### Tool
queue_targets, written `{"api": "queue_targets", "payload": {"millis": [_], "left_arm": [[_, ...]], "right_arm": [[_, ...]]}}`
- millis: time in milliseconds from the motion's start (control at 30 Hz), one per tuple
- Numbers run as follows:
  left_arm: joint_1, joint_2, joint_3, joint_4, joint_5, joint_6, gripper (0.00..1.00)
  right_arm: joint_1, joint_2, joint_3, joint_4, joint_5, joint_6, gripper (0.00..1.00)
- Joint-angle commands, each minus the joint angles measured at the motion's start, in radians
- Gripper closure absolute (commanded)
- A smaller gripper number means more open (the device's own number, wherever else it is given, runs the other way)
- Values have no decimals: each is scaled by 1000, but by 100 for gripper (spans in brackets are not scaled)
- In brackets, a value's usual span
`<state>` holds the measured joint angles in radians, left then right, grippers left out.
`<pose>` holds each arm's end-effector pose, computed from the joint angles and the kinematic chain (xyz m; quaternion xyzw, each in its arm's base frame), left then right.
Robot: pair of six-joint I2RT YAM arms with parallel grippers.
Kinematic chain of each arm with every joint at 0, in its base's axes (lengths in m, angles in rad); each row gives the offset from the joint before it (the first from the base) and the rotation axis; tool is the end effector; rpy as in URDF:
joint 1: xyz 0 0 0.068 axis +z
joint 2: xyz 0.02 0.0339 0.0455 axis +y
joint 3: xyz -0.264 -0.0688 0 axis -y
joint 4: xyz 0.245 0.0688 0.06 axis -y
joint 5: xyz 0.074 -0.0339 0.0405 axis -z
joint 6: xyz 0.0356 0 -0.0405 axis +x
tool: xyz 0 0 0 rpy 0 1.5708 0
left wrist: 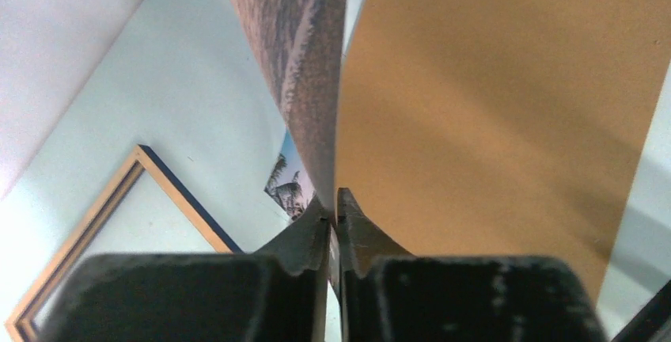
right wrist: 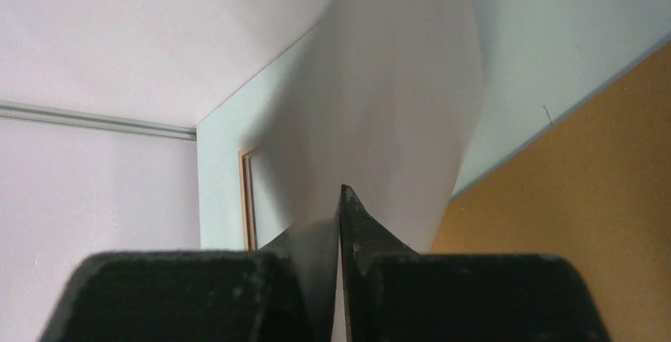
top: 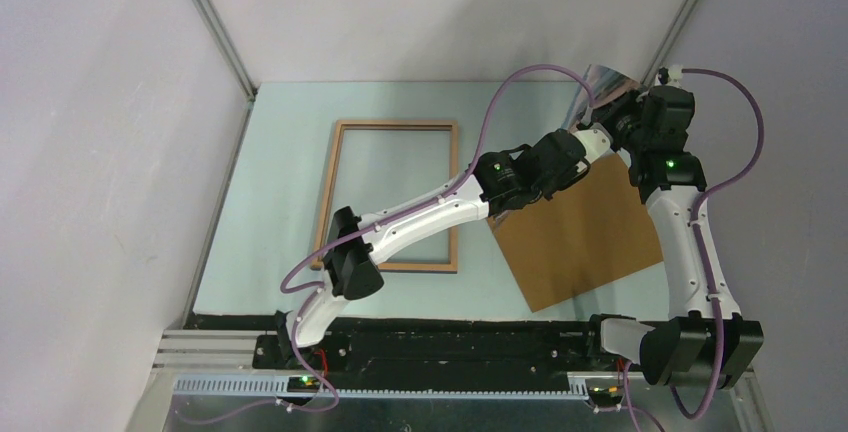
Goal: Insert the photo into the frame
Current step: Turn over the photo from the photo frame.
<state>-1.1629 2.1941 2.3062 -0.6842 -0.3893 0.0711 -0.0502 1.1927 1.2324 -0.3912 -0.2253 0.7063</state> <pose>0.2110 -0.4543 0.3570 0.4228 0.7561 -0.0988 0.4897 0.2671 -0.0055 0.3911 0.2410 0.7808 0.2706 0.5089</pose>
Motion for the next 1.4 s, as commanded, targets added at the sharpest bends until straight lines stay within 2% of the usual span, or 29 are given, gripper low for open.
{"api": "queue_targets", "payload": {"millis": [0,100,167,267,300,367,433,767,1033,1367], "left_arm": [[-4,-19,45,21,-2,4,96],[-4,-31,43,21,-5,-2,100],[-4,-39,44,21,-7,-2,100],[-4,-55,41,21,-11,1,100],[-4,-65,38,21,-14,1,100],[-4,-81,33,21,-15,3,100],[-4,-95,31,21,-20,5,100],[3,-162,42,20,-28,-4,100],[38,-269,11,13,25,-76,100],[106,-455,-191,12,118,-153,100]], "right_arm": [[-5,-35,-1,27,-5,-10,86],[-8,-41,0,25,-10,-16,70],[-12,-46,-1,27,-13,-21,53],[-27,-60,-1,24,-19,-28,34],[-36,-67,-1,25,-28,-32,23],[-54,-76,-1,21,-44,-36,10],[-75,-87,1,16,-65,-40,4],[-243,-134,51,-75,-236,-68,1],[-364,-181,71,-111,-327,-75,0],[-445,-152,166,-126,-411,-48,1]]}}
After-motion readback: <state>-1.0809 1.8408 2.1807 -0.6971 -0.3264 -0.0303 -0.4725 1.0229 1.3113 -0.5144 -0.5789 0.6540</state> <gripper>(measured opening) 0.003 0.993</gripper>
